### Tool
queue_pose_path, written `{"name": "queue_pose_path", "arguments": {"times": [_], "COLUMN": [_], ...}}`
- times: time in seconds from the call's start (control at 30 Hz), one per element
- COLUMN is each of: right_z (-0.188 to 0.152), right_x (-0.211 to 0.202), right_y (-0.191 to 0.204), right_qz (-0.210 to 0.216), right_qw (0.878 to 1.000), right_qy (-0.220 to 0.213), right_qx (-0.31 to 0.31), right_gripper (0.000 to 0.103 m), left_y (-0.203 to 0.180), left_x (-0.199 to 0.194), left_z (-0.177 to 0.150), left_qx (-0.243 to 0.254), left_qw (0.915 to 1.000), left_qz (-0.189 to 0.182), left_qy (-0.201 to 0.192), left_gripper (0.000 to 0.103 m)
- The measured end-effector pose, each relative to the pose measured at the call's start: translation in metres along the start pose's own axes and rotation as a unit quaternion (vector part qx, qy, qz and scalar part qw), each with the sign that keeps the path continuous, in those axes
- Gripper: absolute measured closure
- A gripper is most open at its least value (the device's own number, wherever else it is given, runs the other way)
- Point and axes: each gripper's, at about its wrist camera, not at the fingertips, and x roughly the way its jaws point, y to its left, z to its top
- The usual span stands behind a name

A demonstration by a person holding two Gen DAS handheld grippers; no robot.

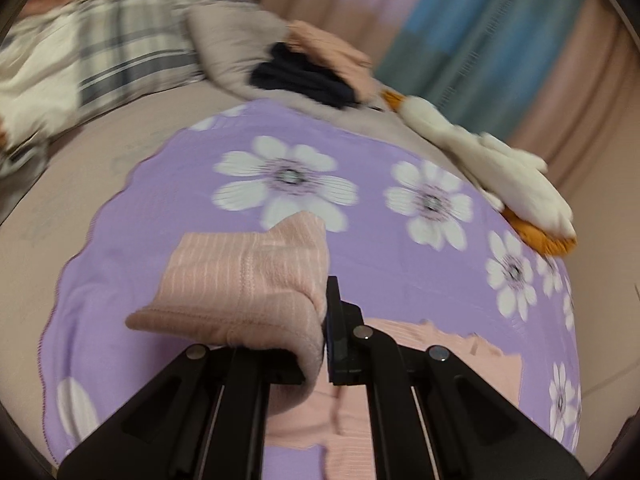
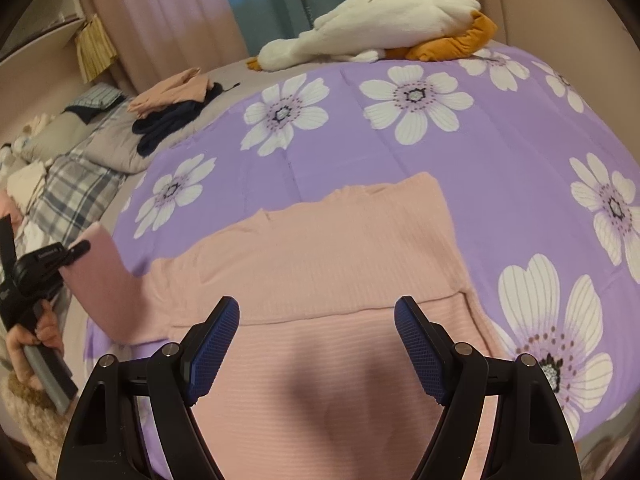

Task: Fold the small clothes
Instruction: 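Carry the sleeve across the shirt body with the left tool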

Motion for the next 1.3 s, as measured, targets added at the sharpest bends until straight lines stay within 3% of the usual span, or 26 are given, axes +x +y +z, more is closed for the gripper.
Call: {"name": "queue_pose_path", "arguments": {"times": [0.2,0.43,0.73,0.93,1.0,1.03,1.1,1.17,1.3], "right_z": [-0.001,-0.003,-0.007,-0.011,-0.013,-0.013,-0.014,-0.014,-0.014], "right_x": [-0.002,-0.003,0.003,0.010,0.013,0.014,0.015,0.017,0.020], "right_y": [-0.019,-0.040,-0.064,-0.075,-0.078,-0.080,-0.081,-0.083,-0.082], "right_qz": [-0.006,-0.014,-0.024,-0.029,-0.030,-0.031,-0.033,-0.037,-0.037], "right_qw": [1.000,0.999,0.997,0.996,0.995,0.995,0.995,0.995,0.995], "right_qy": [-0.002,-0.002,0.007,0.021,0.026,0.029,0.031,0.035,0.039], "right_qx": [0.024,0.049,0.074,0.086,0.089,0.089,0.087,0.087,0.083], "right_gripper": [0.023,0.023,0.023,0.023,0.023,0.023,0.023,0.023,0.023], "left_y": [-0.060,-0.116,-0.150,-0.156,-0.156,-0.156,-0.155,-0.152,-0.142], "left_x": [0.017,0.052,0.088,0.118,0.121,0.119,0.117,0.107,0.070], "left_z": [-0.022,-0.065,-0.114,-0.148,-0.155,-0.155,-0.151,-0.144,-0.133], "left_qx": [0.066,0.127,0.166,0.191,0.207,0.207,0.194,0.176,0.167], "left_qw": [0.9965,0.9857,0.9701,0.9567,0.9537,0.9539,0.9506,0.9482,0.9531], "left_qz": [-0.040,-0.065,-0.084,-0.066,-0.060,-0.064,-0.088,-0.117,-0.136], "left_qy": [0.032,0.091,0.156,0.209,0.210,0.208,0.226,0.237,0.212], "left_gripper": [0.098,0.098,0.097,0.097,0.096,0.094,0.069,0.053,0.039]}}
